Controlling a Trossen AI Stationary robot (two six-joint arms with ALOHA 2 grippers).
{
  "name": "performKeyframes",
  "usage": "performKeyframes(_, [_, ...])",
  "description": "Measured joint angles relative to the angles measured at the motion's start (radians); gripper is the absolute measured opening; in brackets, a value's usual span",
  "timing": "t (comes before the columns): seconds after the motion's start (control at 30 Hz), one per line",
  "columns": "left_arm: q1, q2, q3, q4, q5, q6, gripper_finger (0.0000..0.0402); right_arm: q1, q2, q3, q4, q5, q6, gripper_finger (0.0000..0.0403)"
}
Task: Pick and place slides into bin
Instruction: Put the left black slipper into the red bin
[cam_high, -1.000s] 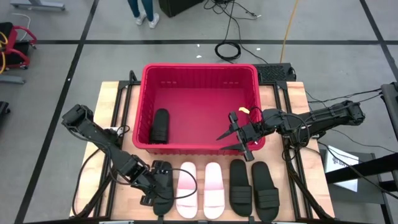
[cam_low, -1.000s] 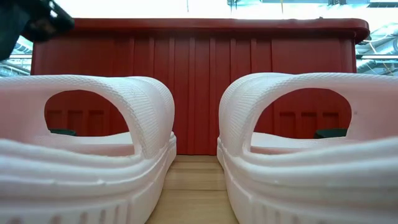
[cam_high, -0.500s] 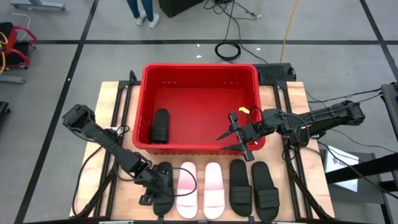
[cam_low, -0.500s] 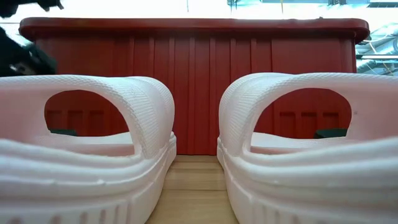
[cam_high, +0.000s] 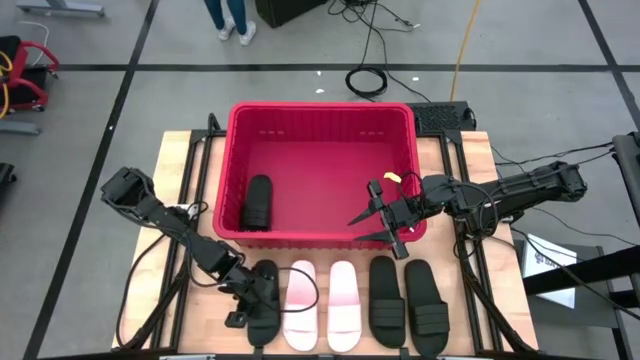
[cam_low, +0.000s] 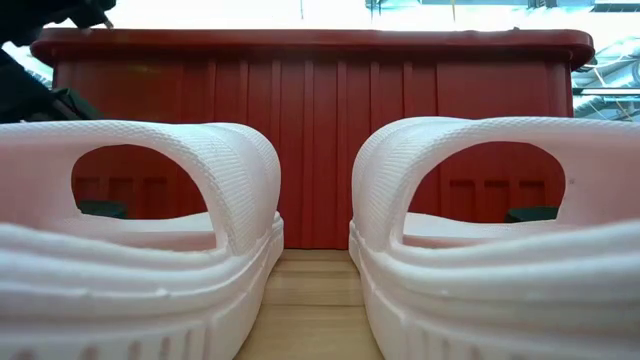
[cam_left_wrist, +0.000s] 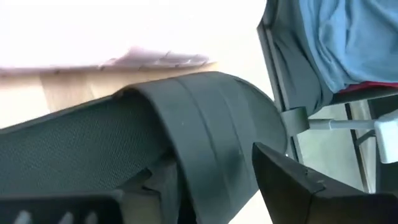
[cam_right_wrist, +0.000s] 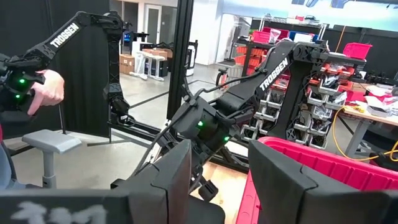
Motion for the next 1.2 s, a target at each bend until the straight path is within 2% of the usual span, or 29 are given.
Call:
performKeyframes(0.37, [0.0,0.0,0.0,0.011,0.017,0.023,0.0066,0.0,0.0,0.0,0.0,0.0,-0.001,0.0153])
performKeyframes(0.63, [0.0,0.0,0.0,0.012,0.021,0.078,0.0015,0.0,0.0,0.0,0.0,0.0,-0.002,0.0153])
performKeyframes(0.77, [0.0,-0.001,0.0,0.012,0.022,0.112,0.0004,0.0,0.0,0.0,0.0,0.0,-0.004,0.0153])
performKeyframes(1.2, [0.001,-0.002,0.001,0.036,0.095,0.137,0.0007,0.0,0.0,0.0,0.0,0.0,-0.011,0.0153])
